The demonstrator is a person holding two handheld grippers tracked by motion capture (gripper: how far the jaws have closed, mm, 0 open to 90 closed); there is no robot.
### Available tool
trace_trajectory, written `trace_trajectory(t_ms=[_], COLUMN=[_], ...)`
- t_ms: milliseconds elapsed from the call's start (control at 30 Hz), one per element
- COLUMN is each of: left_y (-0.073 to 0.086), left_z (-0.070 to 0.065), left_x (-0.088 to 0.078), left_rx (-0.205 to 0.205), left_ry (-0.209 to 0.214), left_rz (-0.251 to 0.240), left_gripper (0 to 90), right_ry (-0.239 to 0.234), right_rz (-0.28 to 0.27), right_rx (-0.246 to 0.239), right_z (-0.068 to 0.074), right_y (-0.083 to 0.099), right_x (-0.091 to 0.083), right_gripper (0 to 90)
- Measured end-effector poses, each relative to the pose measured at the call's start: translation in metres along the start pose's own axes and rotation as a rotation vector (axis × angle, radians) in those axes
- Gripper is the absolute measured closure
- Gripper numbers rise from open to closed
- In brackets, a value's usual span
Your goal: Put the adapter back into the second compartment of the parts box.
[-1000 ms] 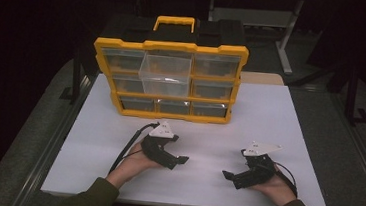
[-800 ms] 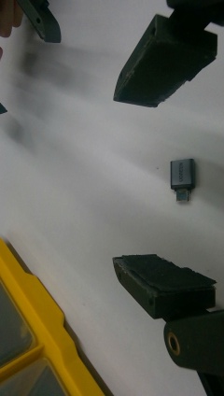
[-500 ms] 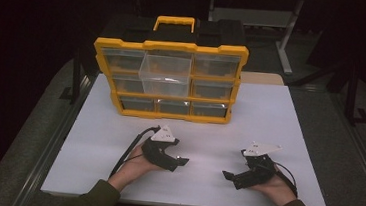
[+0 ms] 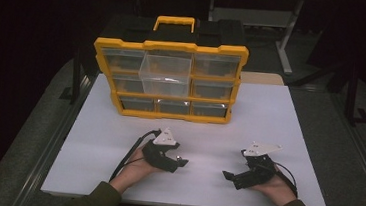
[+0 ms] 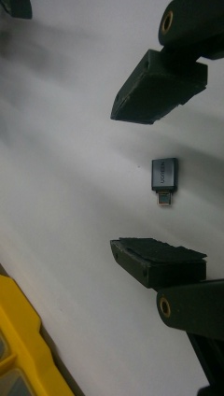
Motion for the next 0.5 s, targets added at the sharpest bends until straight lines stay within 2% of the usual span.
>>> trace_trajectory(t_ms=[500], left_y=[0.0048], left_z=[-0.003], left_x=[0.0025], left_rx=[-0.006], left_ry=[-0.015], left_rz=[0.03], left_gripper=[43.7], right_ry=[-0.001], right_rz=[0.001], right_rx=[-0.002], right_z=[0.0], right_y=[0.0004], right_x=[-0.0003], right_gripper=[0.0])
Point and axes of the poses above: each handheld gripper's, and its own axes: x roughly forward along the jaws, y roughly out of its underside, z roughly to its left, the point moved 3 cm from there along x, roughly forward along the jaws, and after that the axes turned 10 degrees about -z, right-handed, at the moved point
